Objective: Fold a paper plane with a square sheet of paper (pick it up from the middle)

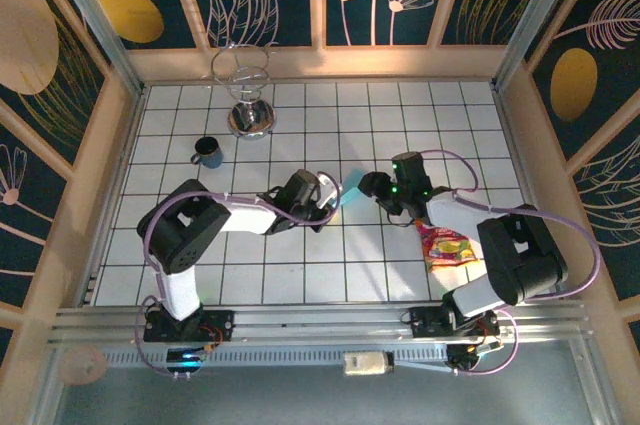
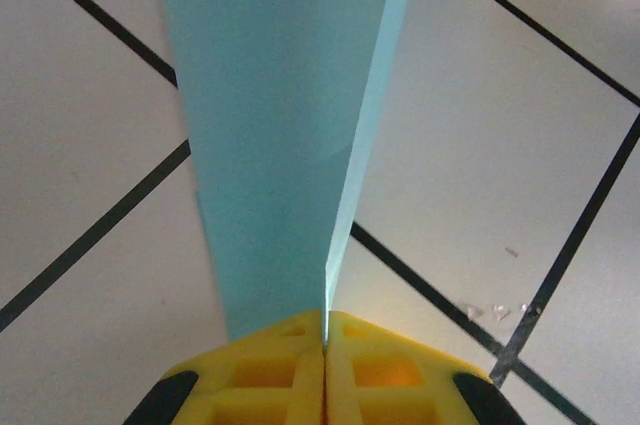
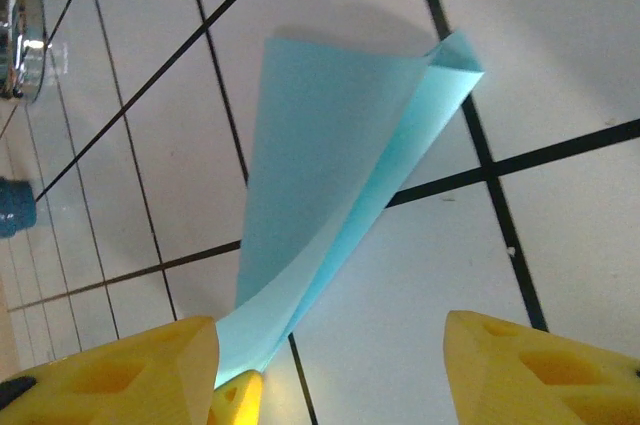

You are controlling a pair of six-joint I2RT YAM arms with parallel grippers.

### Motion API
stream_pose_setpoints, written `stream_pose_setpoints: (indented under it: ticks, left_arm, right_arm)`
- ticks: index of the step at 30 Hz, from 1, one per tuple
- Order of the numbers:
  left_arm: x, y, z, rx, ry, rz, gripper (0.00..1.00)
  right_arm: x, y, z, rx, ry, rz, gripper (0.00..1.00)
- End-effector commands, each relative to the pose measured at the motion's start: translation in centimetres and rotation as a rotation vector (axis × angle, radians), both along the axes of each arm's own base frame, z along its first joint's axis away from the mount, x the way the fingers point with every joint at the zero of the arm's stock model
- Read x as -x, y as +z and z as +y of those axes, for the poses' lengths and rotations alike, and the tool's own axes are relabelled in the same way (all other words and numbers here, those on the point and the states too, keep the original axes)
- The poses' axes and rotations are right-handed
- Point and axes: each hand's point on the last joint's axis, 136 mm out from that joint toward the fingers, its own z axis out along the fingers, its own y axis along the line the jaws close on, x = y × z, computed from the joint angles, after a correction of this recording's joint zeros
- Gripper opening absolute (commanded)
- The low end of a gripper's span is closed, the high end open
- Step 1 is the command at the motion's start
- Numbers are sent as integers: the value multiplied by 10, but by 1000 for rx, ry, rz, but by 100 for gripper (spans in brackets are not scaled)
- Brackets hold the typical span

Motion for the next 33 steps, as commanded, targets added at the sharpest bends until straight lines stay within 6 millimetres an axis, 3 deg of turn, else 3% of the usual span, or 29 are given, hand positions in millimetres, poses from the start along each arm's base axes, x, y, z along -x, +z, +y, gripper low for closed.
stream_pose_setpoints:
  ticks: [1, 6, 9, 16, 20, 33]
  left_arm:
    - [14, -17, -1, -30, -9, 149, 7]
    - [19, -22, -6, -17, 0, 262, 7]
    - [12, -10, -13, 33, 14, 292, 7]
    - [5, -2, -9, 156, 71, 418, 6]
    - [2, 1, -9, 187, 88, 468, 6]
    - [3, -7, -12, 210, 126, 601, 6]
  right_arm:
    - [-4, 13, 10, -27, 89, -97, 60]
    - [-1, 0, 14, -13, 135, -82, 58]
    - [0, -4, 15, -5, 150, -79, 57]
    - [1, 7, 15, -15, 163, -141, 59]
    - [2, 3, 12, 7, 168, -135, 59]
    - [-3, -21, 24, 48, 228, -49, 59]
